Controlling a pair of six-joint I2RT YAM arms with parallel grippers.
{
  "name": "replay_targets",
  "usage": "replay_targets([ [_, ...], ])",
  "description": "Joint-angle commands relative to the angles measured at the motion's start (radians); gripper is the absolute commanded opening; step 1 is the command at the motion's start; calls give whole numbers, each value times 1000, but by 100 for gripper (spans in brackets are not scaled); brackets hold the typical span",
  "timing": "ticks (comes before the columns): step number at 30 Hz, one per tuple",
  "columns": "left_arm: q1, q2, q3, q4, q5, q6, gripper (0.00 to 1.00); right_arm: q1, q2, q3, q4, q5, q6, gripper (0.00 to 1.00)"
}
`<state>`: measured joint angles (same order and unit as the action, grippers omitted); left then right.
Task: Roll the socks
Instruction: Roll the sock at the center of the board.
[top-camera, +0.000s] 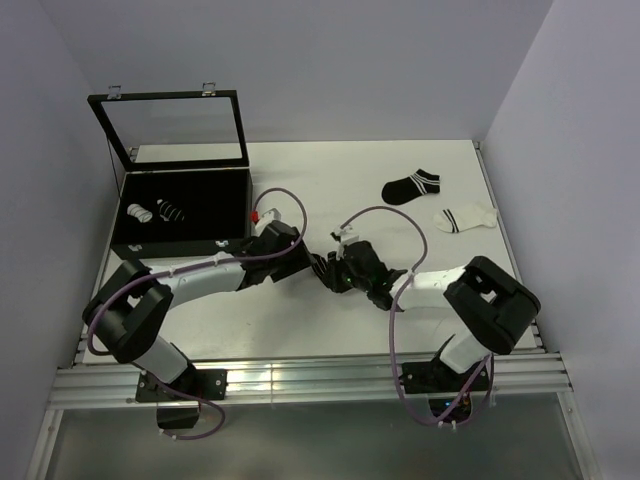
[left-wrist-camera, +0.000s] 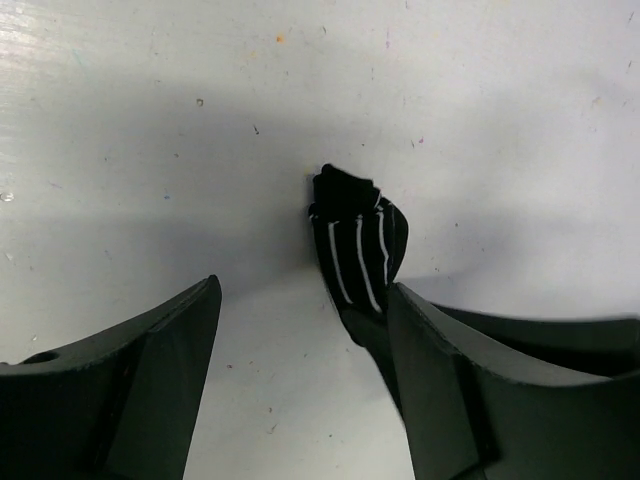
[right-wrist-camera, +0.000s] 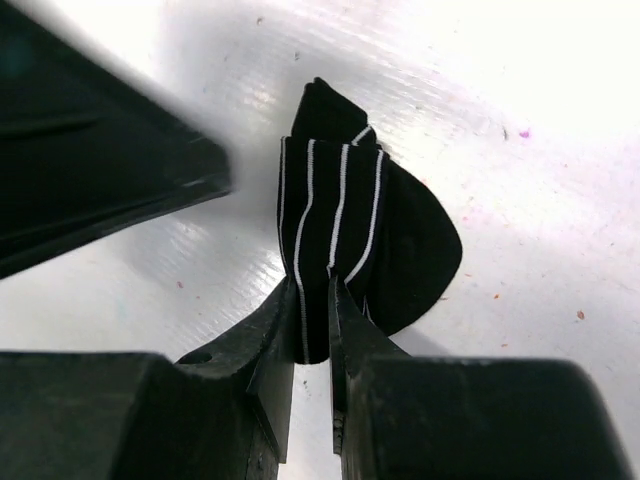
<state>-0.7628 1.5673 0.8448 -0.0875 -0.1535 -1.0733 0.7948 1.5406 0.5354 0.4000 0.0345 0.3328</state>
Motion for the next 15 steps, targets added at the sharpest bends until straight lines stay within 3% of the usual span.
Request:
replay_targets([
  [1, -4, -30, -27, 75, -3, -20, 73, -98, 1, -58, 60, -290, 124, 0],
  [8, -7, 22, -9, 109, 26, -8, 71, -242, 117, -95, 249, -569, 264, 0],
  [15, -10, 102, 51, 114, 23, 13, 69, -325, 252, -106, 416, -729, 376, 0],
])
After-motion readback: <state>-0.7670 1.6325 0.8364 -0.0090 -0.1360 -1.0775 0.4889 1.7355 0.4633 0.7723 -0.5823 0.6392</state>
